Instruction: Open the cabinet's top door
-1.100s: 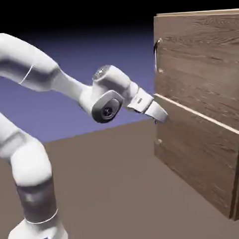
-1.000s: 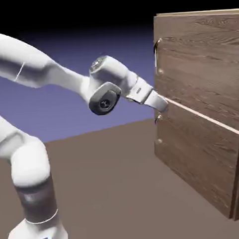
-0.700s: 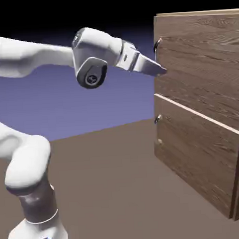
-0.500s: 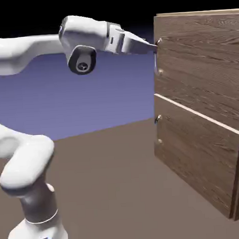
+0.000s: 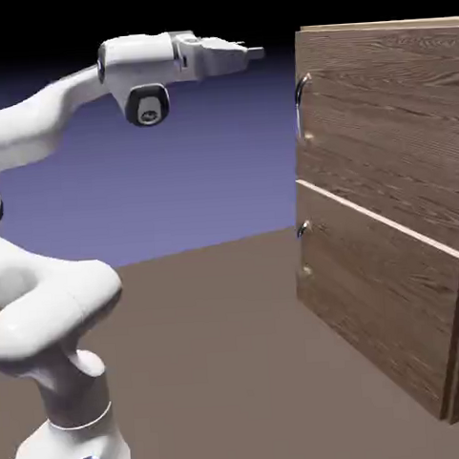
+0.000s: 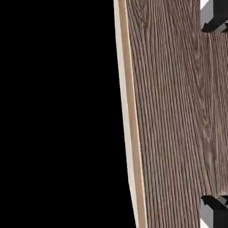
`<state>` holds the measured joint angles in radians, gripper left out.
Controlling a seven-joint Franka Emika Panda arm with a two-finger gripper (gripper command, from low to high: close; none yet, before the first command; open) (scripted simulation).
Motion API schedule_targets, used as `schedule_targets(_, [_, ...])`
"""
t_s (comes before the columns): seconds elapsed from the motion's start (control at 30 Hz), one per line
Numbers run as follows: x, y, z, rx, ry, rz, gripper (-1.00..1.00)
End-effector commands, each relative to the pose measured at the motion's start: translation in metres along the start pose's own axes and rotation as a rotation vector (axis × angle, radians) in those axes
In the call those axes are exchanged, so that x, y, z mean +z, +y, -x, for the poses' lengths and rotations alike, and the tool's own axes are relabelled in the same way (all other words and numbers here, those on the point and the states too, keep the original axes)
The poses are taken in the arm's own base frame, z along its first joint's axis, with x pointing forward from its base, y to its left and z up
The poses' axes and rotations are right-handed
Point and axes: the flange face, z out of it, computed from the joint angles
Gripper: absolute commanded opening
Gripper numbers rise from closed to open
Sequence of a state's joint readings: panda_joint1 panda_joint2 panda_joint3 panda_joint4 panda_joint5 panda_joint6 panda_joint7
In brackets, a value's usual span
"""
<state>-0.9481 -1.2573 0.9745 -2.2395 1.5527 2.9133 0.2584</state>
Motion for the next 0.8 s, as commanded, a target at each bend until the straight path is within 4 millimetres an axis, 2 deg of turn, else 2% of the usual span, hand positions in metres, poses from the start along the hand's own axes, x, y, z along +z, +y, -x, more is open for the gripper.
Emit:
schedule_targets(0.0, [0.006, 0.0, 0.012, -0.007, -0.002, -0.007, 0.0])
schedule_targets(0.17, [0.043, 0.013, 0.077, -0.041, -0.024, -0.022, 0.0])
schedule_targets(0.33, [0.092, 0.053, 0.143, -0.065, -0.064, -0.006, 0.0])
schedule_targets(0.4, [0.094, 0.056, 0.146, -0.065, -0.066, -0.005, 0.0])
schedule_targets(0.53, [0.141, 0.055, 0.149, -0.065, -0.066, -0.005, 0.0])
schedule_targets(0.57, [0.144, 0.056, 0.149, -0.065, -0.066, -0.005, 0.0])
schedule_targets(0.6, [0.144, 0.056, 0.149, -0.065, -0.066, -0.005, -1.0])
schedule_targets(0.63, [0.144, 0.056, 0.149, -0.065, -0.066, -0.005, -1.0])
schedule_targets(0.77, [0.107, 0.065, 0.137, -0.064, -0.125, -0.059, -1.0])
